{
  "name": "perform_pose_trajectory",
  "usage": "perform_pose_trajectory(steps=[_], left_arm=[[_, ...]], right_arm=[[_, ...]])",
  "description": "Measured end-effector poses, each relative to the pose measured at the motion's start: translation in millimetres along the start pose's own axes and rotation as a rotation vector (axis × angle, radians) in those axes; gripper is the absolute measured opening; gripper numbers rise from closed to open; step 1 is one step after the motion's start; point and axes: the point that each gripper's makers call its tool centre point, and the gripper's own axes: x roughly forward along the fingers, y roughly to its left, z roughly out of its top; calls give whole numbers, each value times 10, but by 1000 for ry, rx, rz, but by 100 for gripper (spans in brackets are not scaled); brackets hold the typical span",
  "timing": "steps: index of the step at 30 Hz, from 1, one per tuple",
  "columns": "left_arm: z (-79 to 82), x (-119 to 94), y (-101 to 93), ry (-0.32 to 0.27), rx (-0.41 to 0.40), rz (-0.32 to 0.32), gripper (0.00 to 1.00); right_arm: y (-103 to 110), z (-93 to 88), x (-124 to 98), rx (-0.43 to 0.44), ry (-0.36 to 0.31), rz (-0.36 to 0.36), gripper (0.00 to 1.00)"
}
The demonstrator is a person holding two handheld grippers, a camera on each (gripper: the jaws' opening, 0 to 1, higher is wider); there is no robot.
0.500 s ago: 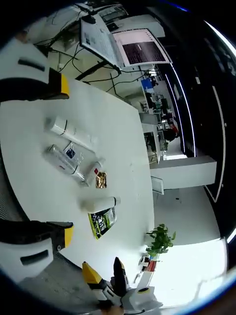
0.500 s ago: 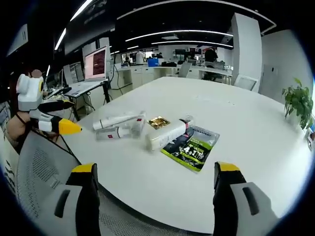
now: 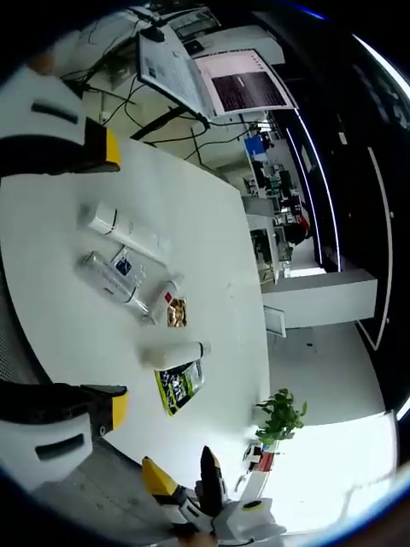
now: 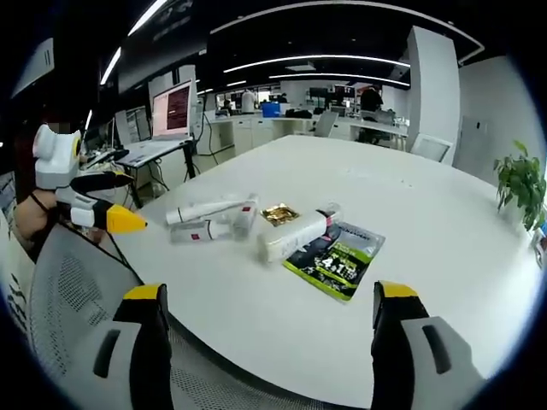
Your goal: Arrange the skincare products in the storage area until every visible bottle or jar stands upright without overlapping.
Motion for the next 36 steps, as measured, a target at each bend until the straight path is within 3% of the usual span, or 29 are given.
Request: perform_pose_trajectory(steps=[36], left_arm=[[-38, 10, -31, 21, -8, -33, 99]], right_arm=[[-7, -24, -3, 18, 16, -4, 98]])
